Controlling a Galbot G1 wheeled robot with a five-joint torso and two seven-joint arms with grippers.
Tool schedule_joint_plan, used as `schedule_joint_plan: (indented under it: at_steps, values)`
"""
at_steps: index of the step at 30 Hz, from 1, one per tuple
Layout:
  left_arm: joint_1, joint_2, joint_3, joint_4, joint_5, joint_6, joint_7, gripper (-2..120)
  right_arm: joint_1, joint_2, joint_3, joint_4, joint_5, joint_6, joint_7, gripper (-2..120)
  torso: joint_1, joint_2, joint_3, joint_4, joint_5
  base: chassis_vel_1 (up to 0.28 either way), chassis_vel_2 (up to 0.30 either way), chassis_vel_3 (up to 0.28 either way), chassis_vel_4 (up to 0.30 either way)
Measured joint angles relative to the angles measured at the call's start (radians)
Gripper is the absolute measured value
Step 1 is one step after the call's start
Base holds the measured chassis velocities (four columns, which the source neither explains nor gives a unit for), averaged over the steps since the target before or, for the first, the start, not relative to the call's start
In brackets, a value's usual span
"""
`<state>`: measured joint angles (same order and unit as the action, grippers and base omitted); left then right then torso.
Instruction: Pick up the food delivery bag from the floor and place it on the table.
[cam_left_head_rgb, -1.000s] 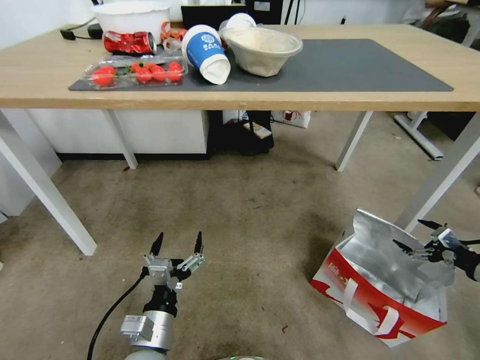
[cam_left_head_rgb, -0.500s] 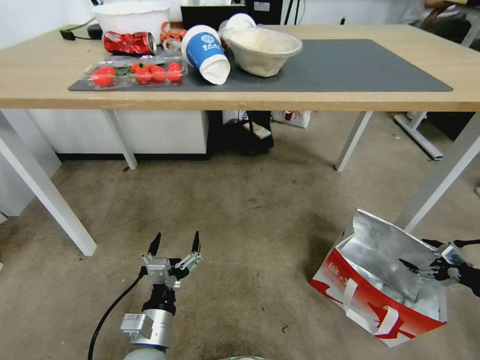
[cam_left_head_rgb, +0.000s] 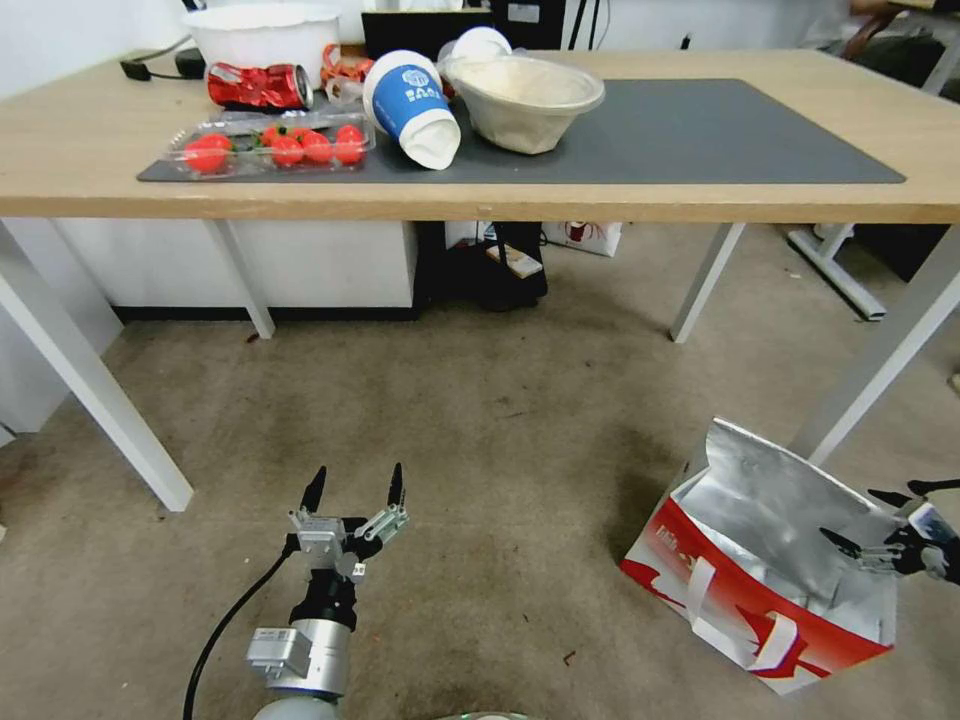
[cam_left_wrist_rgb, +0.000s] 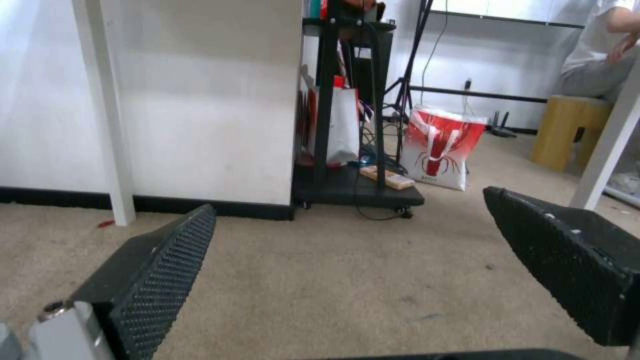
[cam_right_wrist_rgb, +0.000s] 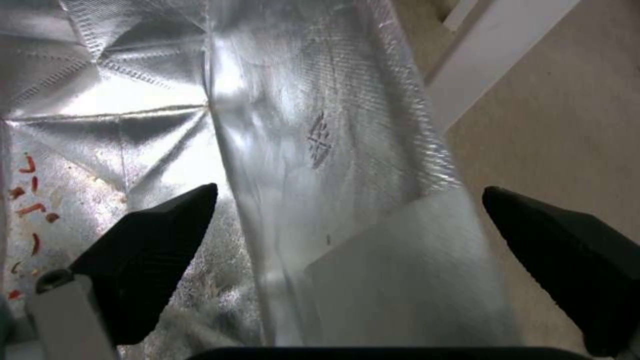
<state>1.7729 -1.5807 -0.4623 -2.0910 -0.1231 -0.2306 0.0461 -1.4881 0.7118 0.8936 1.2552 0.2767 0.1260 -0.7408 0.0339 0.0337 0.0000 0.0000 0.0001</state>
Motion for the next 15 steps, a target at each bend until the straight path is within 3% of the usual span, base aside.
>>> schedule_joint_plan:
  at_steps: [11, 15]
  values:
    - [0.001, 0.0, -0.001, 0.008, 0.001, -0.016, -0.006, 100, 0.011, 0.02, -0.019, -0.021, 0.001, -0.001, 0.006, 100, 0.0, 0.0, 0.0, 0.0, -0.0002, 0.0, 0.0, 0.0, 0.0]
    - [0.002, 0.0, -0.001, 0.008, 0.001, -0.021, -0.009, 100, 0.012, 0.021, -0.022, -0.024, 0.001, -0.01, 0.009, 95, 0.0, 0.0, 0.0, 0.0, -0.0003, 0.0, 0.0, 0.0, 0.0]
